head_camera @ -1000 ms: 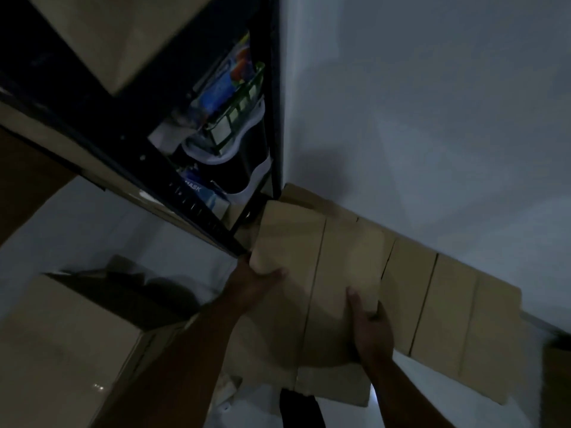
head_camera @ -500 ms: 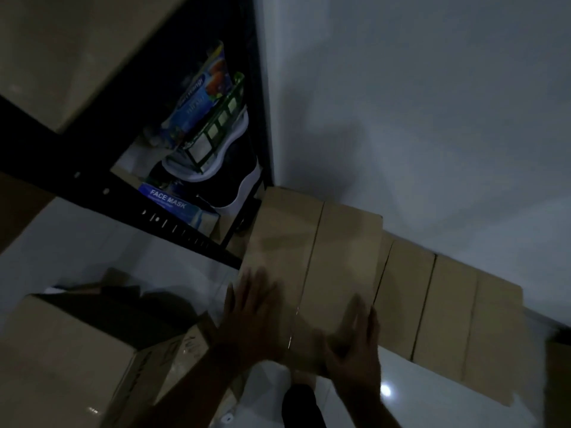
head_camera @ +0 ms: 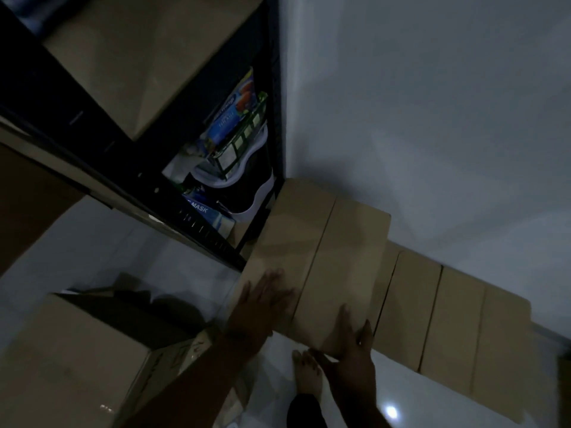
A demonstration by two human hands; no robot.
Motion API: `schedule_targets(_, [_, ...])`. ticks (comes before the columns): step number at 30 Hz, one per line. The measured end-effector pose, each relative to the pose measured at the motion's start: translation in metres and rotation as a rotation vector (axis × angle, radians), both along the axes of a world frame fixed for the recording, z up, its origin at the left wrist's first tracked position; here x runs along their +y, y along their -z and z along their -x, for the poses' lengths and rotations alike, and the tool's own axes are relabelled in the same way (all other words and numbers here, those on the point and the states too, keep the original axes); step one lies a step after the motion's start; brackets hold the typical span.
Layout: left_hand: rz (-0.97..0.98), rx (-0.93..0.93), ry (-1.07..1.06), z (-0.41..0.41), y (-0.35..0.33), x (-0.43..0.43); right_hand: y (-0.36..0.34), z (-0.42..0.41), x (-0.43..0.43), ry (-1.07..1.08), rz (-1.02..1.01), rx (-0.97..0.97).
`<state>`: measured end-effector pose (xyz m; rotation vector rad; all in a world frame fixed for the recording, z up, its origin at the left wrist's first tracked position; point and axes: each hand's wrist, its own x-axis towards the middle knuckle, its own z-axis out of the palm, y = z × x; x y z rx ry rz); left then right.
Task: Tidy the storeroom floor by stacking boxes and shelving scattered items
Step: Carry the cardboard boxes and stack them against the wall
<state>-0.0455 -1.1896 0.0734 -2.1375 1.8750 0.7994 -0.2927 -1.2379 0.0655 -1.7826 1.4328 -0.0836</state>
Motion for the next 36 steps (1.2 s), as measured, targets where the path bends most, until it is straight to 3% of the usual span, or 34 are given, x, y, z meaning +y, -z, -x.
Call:
schedule_targets(7, [-0.075,-0.008,0.055,-0.029,-0.017,-0.041,-0.002,-0.028,-0.03,-0.026,0.067,-0.006])
schedule_targets(16, [0.043,-0.065,0.071,-0.021,-0.002,-0.023,0.015,-0.01,0.0,0.001,0.002,0.014])
schedule_targets(20, [-0.038,-0.052,0.119,-0.035,-0.004,-0.034,0.013,-0.017,0.003,-0.022,0.017,0.061])
schedule_targets(25, [-0.079,0.013,-0.018,-0.038,-0.014,-0.049,0.006,-0.026,-0.026,-0.066,0.037,0.03])
schedule_targets(32, [-0.128,0.016,0.025,-0.055,-0.013,-0.065,0.007,-0.022,-0.046,-0.178,0.099,0.066])
schedule_targets(36, [-0.03,-0.042,-0.06,-0.041,-0.021,-0.056,-0.003,-0.019,-0.055,-0.262,0.041,0.092])
